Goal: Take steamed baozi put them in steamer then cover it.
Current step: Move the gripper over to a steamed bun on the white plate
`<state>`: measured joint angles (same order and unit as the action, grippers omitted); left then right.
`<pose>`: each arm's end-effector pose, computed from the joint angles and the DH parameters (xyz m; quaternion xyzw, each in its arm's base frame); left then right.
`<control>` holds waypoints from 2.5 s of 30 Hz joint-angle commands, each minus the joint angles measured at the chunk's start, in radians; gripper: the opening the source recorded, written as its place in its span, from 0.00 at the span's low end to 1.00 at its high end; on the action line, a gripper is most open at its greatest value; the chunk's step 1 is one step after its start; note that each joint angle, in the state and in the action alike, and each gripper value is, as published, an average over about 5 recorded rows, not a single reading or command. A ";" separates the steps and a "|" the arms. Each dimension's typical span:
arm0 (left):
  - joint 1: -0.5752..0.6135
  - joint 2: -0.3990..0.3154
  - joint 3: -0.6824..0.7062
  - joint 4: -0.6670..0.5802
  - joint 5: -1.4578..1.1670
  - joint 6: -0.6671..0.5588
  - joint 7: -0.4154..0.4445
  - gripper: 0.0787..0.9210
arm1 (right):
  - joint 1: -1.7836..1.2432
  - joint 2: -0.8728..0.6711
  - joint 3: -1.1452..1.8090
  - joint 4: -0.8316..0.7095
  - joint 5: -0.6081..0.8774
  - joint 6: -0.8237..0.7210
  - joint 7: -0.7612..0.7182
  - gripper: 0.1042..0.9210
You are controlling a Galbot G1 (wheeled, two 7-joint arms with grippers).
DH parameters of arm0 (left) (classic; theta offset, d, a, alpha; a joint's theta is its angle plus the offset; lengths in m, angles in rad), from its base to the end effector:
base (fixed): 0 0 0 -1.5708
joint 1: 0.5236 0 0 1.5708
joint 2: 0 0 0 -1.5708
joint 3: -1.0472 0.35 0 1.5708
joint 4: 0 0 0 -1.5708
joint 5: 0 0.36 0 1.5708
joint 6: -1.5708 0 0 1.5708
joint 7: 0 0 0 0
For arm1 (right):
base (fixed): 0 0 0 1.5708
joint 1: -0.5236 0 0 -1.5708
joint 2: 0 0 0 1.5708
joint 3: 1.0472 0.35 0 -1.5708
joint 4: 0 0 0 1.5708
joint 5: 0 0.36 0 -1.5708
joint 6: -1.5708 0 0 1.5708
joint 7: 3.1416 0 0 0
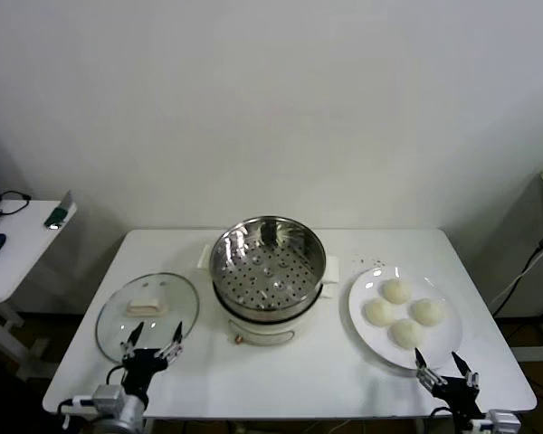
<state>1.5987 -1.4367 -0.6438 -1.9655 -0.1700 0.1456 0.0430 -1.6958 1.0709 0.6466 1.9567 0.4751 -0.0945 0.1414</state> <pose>0.1739 0.0678 -0.3469 0.0079 -0.9895 0.0030 0.1441 0.1619 -0.1387 -0.3343 -0.0281 -0.9847 0.0252 0.1703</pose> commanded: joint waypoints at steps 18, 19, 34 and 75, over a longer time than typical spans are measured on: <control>-0.004 0.011 0.021 0.001 0.005 -0.031 0.007 0.88 | 0.692 -0.691 -0.305 -0.273 -0.391 -0.233 -0.546 0.88; -0.004 0.011 0.023 0.003 0.005 -0.033 0.007 0.88 | 0.736 -0.728 -0.346 -0.295 -0.401 -0.215 -0.612 0.88; -0.017 0.012 0.028 0.009 0.022 -0.038 0.013 0.88 | 1.932 -0.652 -1.587 -0.756 -0.478 0.083 -1.200 0.88; -0.011 -0.013 0.022 0.023 0.035 -0.062 0.018 0.88 | 1.860 -0.196 -1.704 -1.198 -0.389 0.104 -1.247 0.88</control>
<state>1.5872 -1.4498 -0.6217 -1.9425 -0.1351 0.0834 0.0610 0.1785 0.8549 -1.0804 0.7930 0.0888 0.0048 -1.1020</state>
